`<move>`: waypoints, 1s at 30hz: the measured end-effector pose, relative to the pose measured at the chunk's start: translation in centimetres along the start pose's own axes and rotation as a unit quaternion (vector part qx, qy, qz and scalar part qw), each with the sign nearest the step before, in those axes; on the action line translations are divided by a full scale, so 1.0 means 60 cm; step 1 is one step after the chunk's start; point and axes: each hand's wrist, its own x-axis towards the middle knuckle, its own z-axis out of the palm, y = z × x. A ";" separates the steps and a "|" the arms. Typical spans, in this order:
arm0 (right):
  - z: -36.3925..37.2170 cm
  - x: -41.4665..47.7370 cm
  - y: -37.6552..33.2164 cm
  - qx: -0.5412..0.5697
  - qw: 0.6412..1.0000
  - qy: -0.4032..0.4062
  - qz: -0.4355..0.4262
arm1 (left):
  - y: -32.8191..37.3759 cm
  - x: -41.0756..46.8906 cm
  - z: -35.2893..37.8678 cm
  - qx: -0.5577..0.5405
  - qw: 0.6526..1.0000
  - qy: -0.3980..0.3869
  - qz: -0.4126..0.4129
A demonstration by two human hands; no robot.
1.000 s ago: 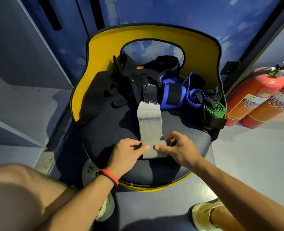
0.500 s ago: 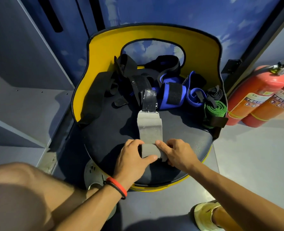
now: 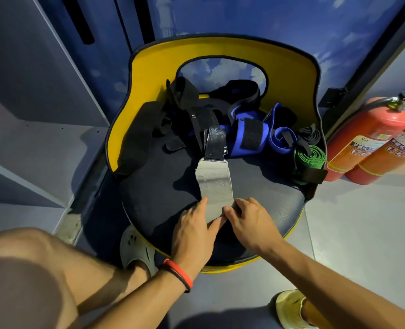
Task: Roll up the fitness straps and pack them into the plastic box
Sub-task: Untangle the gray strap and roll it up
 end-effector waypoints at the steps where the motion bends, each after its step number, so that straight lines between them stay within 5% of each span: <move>1: -0.001 0.000 0.000 0.006 1.000 -0.002 0.005 | 0.000 0.001 0.003 0.006 1.000 -0.003 0.002; 10: -0.014 -0.001 0.004 0.055 0.995 -0.008 0.087 | 0.001 0.011 -0.023 -0.146 0.985 -0.030 -0.088; 16: -0.028 -0.007 0.016 0.039 0.996 -0.040 0.069 | -0.015 0.026 -0.024 -0.219 0.956 -0.087 -0.173; 20: -0.023 -0.025 0.025 -0.053 0.998 0.023 -0.007 | -0.018 0.041 -0.024 -0.278 0.930 -0.128 -0.205; 23: -0.027 -0.031 0.036 -0.146 0.951 0.139 -0.235 | -0.014 0.051 -0.028 -0.306 0.916 -0.126 -0.225; 25: -0.030 -0.023 0.048 -0.160 0.918 0.114 -0.345 | -0.012 0.055 -0.029 -0.298 0.920 -0.115 -0.227; 30: -0.016 -0.008 0.069 -0.188 0.925 0.032 -0.330 | -0.012 0.062 -0.040 -0.206 0.947 -0.146 -0.198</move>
